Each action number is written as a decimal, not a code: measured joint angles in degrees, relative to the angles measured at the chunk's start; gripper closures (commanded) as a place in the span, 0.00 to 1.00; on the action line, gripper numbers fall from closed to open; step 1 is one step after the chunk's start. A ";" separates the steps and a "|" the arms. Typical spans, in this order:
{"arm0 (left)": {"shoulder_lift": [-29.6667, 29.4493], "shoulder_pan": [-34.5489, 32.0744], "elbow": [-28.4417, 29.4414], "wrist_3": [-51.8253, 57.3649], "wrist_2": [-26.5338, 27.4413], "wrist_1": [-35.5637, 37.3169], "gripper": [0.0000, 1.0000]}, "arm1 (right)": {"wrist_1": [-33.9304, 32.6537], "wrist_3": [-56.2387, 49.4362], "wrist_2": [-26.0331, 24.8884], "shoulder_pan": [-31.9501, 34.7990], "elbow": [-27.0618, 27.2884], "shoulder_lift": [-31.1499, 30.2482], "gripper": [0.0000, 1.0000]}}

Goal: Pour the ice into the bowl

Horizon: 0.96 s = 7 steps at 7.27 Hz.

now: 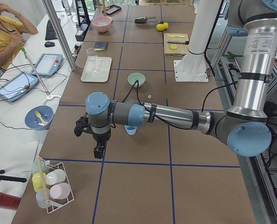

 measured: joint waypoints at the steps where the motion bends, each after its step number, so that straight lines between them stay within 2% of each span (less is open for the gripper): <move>1: 0.75 -0.40 -0.05 0.00 -1.39 -0.14 0.00 | 0.08 -0.03 0.35 -1.28 2.45 -0.03 0.00; 3: 0.86 -0.50 -0.18 -0.14 -1.73 -0.23 0.00 | 0.12 1.41 0.48 -7.71 7.05 1.61 0.00; 4: 0.70 -0.48 -0.35 -0.22 -1.77 -0.26 0.00 | 0.25 5.99 0.69 -11.11 9.16 3.47 0.00; 6: 0.37 -0.40 -0.63 -0.31 -2.01 -0.43 0.00 | 0.36 20.54 0.04 -18.73 12.45 10.07 0.00; 7: 0.30 -0.38 -0.63 -0.35 -2.10 -0.84 0.00 | 0.25 30.00 -2.18 -23.81 12.91 15.00 0.00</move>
